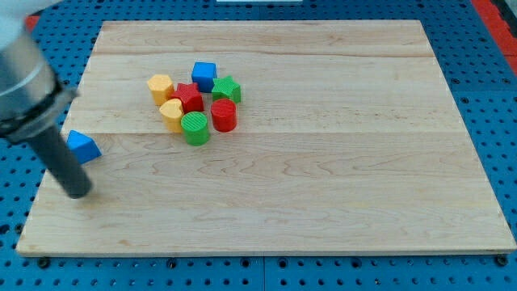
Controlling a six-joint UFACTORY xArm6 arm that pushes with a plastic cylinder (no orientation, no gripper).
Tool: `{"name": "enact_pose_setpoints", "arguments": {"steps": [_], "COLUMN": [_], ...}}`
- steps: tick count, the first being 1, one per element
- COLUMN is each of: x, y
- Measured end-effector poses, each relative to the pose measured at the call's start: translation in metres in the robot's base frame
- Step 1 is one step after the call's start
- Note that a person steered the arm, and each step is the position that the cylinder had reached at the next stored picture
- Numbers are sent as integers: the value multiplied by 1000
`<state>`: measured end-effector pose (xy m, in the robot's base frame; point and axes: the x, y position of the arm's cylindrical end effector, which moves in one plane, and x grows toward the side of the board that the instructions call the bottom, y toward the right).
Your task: Move the blue triangle to the group of the blocks
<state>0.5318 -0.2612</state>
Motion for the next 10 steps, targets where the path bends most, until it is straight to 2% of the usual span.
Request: {"name": "enact_pose_setpoints", "arguments": {"steps": [1,2,5,10], "x": [-44,-65,-32,-91], "y": [-25,42,104,69]}}
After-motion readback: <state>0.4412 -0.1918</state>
